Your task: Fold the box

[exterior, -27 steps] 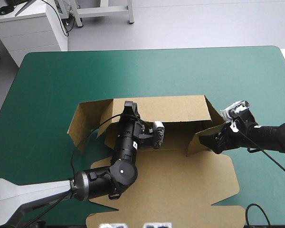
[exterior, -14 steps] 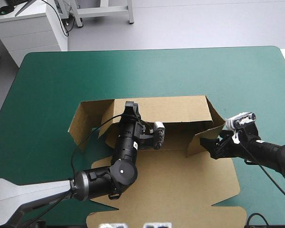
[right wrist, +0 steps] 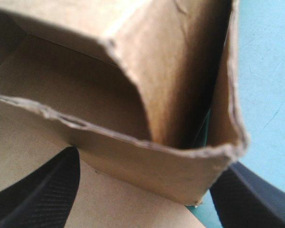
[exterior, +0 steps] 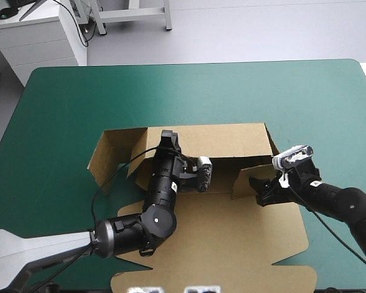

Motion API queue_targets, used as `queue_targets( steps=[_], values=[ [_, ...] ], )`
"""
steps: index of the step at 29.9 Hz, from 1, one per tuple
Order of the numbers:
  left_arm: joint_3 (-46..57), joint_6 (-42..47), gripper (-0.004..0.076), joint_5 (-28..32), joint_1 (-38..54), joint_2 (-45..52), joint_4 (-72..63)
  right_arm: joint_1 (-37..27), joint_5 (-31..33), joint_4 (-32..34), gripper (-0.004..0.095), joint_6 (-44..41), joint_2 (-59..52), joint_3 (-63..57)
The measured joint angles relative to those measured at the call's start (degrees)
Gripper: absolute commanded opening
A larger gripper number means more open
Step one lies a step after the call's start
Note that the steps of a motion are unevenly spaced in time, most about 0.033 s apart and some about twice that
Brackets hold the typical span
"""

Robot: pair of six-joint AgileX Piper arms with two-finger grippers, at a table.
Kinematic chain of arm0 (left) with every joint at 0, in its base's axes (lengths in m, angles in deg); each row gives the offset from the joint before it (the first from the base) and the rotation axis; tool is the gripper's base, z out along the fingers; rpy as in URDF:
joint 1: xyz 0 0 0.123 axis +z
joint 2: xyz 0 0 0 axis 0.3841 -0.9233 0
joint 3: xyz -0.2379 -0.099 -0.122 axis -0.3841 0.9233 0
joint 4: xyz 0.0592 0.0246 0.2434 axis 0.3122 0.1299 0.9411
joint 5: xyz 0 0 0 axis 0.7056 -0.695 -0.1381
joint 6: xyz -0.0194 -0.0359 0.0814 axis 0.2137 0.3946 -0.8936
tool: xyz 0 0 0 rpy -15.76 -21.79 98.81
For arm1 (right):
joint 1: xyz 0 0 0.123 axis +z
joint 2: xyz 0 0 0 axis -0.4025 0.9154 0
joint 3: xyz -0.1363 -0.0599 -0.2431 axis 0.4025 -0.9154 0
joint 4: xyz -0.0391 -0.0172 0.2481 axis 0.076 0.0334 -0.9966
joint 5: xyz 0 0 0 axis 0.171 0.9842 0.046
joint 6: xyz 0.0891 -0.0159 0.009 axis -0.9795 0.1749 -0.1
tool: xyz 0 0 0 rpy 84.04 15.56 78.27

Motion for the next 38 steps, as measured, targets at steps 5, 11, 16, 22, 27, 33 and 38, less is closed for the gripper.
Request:
queue_targets(
  steps=[5, 11, 16, 22, 27, 33, 38],
  values=[
    [0.0, 0.0, -0.0008, 0.0, 0.0, 0.0, 0.0, 6.4, -7.6, 4.8, 0.0684, -8.1, 0.0, -0.1],
    [0.0, 0.0, -0.0008, 0.0, 0.0, 0.0, 0.0, 9.4, -12.3, 8.6, 0.0603, -15.3, 1.7, -0.2],
    [0.0, 0.0, -0.0008, 0.0, 0.0, 0.0, 0.6, 9.4, -13.1, 9.6, 0.0205, -16.3, 3.1, -0.7],
    [0.0, 0.5, -0.0006, -1.3, 0.0, 0.0, 0.9, 9.4, -13.7, 9.9, -0.0014, -16.5, 3.4, -0.9],
    [0.0, 2.3, 0.0015, -1.5, 0.0, 0.0, 0.9, 9.4, -13.7, 10.2, -0.0013, -16.5, 3.8, -0.9],
    [0.1, 3.3, 0.0225, -1.5, 0.0, 0.0, 0.9, 9.4, -13.9, 10.2, -0.0013, -16.6, 4.2, -0.8],
    [0.1, 3.5, 0.0366, -0.9, 0.0, 0.0, 1.3, 9.4, -13.7, 10.5, -0.0013, -18.0, 5.1, 0.0]
  ],
)
